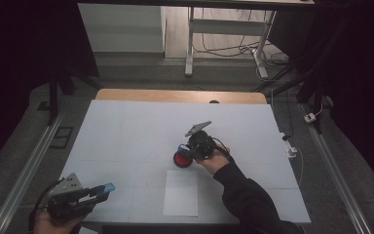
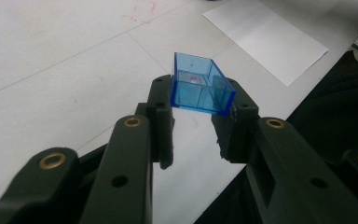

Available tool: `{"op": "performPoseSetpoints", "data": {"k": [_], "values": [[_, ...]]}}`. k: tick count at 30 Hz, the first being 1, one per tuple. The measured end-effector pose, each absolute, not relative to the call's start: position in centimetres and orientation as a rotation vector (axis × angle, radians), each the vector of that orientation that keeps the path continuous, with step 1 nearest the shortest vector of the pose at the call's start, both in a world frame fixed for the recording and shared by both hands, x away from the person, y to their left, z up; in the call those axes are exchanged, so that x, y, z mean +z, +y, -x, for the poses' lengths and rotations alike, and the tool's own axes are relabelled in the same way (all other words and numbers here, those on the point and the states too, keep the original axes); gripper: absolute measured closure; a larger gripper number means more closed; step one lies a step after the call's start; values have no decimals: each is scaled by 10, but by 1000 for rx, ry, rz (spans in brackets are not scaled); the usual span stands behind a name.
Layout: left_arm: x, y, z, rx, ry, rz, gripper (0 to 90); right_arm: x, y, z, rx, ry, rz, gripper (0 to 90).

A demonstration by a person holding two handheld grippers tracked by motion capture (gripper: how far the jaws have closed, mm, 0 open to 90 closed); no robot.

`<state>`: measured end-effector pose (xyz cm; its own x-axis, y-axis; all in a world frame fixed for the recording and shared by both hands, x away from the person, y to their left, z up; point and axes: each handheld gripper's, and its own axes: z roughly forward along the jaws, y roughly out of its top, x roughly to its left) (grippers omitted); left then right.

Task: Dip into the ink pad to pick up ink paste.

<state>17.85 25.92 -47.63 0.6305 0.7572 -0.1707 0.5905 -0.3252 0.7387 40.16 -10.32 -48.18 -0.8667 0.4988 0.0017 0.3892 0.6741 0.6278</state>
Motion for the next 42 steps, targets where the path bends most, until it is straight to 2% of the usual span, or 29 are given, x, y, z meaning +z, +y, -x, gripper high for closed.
{"op": "performPoseSetpoints", "data": {"k": [20, 31, 42], "values": [[-476, 258, -179, 257, 1053, -2046, 688, -481, -94, -396, 891, 2694, -688, 704], [-477, 258, -180, 255, 1056, -2049, 688, -486, -107, -406, 1031, 2719, -789, 704], [-477, 259, -180, 253, 1051, -2047, 688, -483, -98, -396, 947, 2672, -696, 701]]}}
